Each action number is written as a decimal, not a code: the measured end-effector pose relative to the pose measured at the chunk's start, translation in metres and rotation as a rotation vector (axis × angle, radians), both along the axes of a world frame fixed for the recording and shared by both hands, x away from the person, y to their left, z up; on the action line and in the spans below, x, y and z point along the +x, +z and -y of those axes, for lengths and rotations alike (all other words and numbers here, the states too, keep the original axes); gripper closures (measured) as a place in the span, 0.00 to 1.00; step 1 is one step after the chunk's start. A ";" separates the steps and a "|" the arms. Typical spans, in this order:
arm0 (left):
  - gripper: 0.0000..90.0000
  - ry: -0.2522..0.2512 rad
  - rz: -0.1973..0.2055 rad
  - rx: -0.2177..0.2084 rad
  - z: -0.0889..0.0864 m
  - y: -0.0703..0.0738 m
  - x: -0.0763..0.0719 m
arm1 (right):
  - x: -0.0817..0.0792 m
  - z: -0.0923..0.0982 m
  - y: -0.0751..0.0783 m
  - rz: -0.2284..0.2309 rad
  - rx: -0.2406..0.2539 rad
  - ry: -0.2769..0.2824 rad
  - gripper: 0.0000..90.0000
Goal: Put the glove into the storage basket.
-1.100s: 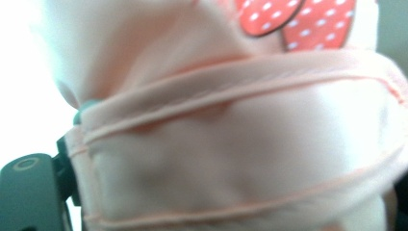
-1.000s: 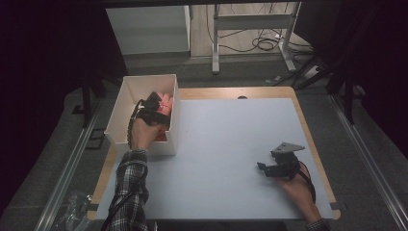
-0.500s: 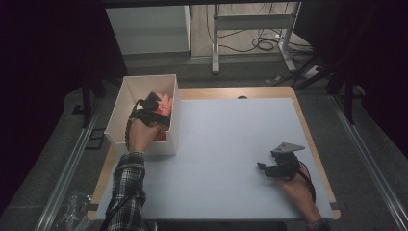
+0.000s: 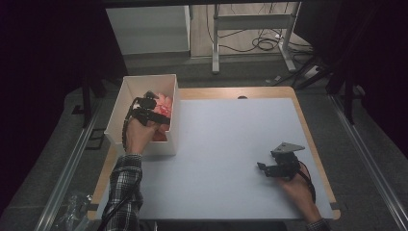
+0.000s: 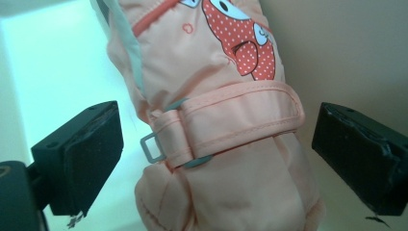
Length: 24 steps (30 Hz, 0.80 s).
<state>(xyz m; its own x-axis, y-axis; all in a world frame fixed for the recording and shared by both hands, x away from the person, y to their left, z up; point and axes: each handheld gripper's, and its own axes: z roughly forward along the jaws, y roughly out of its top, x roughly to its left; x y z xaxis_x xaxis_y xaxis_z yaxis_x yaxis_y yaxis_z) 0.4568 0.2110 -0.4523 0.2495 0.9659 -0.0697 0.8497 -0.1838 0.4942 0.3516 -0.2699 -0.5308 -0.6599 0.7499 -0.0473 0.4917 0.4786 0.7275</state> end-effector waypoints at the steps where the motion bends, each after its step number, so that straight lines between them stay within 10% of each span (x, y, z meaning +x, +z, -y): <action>1: 0.04 0.000 0.008 -0.001 0.000 0.001 -0.001 | 0.000 0.000 0.000 0.000 0.000 0.000 0.26; 24: 0.03 -0.058 0.188 -0.044 -0.014 0.028 -0.032 | 0.000 0.000 0.000 0.000 0.000 -0.001 0.26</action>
<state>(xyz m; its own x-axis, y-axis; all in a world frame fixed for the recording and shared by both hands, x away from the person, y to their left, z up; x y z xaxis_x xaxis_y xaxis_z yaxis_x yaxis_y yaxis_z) 0.4244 0.2255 -0.4238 0.3176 0.9464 -0.0584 0.7303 -0.2049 0.6517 0.3516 -0.2699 -0.5308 -0.6594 0.7503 -0.0473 0.4921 0.4783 0.7274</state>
